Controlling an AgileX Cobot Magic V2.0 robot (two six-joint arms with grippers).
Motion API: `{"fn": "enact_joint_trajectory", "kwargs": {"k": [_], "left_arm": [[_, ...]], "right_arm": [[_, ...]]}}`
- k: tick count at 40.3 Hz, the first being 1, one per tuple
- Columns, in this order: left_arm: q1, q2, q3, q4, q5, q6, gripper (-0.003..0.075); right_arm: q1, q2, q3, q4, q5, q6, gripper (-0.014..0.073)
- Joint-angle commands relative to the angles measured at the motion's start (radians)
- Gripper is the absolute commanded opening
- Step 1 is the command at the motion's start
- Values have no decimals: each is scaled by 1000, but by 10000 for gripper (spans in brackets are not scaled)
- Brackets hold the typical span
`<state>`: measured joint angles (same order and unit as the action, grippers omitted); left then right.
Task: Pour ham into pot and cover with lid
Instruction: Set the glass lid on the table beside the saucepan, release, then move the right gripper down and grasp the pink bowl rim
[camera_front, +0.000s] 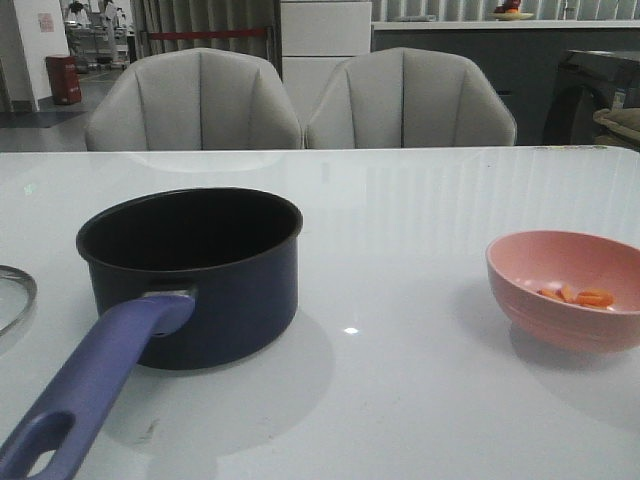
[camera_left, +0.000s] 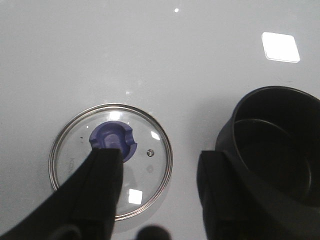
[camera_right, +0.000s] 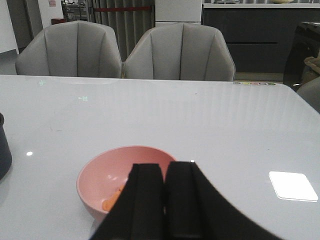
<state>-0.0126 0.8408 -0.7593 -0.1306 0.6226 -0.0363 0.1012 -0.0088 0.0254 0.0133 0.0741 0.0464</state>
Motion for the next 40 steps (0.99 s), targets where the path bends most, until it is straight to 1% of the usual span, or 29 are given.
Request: {"fn": "enact_joint_trajectory", "kwargs": {"k": [1,11,18,22,29,33,40], "left_arm": [[-36,-92,28,30,-104,-1,372],[-101,-326,227,63,-300,-1,369],[-145,-487,356,63,-435,-1,333],[-149,-560,407,65,-519,-1,310],[-149,-634,435,65,-532,-1,260],[-149,-645,439,65,-565,-1,230],[-150,-645,449,65,-567,-1,177]], "right_arm": [[-6,-21,11,-7,-84,-3,141],[1,-20,11,-7,-84,-3,141],[3,-20,11,-7,-84,-3,141],[2,-19,11,-7,-84,-3,141],[2,-19,11,-7,-84,-3,141],[2,-19,11,-7,-84,-3,141],[2,-20,11,-7,-91,-4,141]]}}
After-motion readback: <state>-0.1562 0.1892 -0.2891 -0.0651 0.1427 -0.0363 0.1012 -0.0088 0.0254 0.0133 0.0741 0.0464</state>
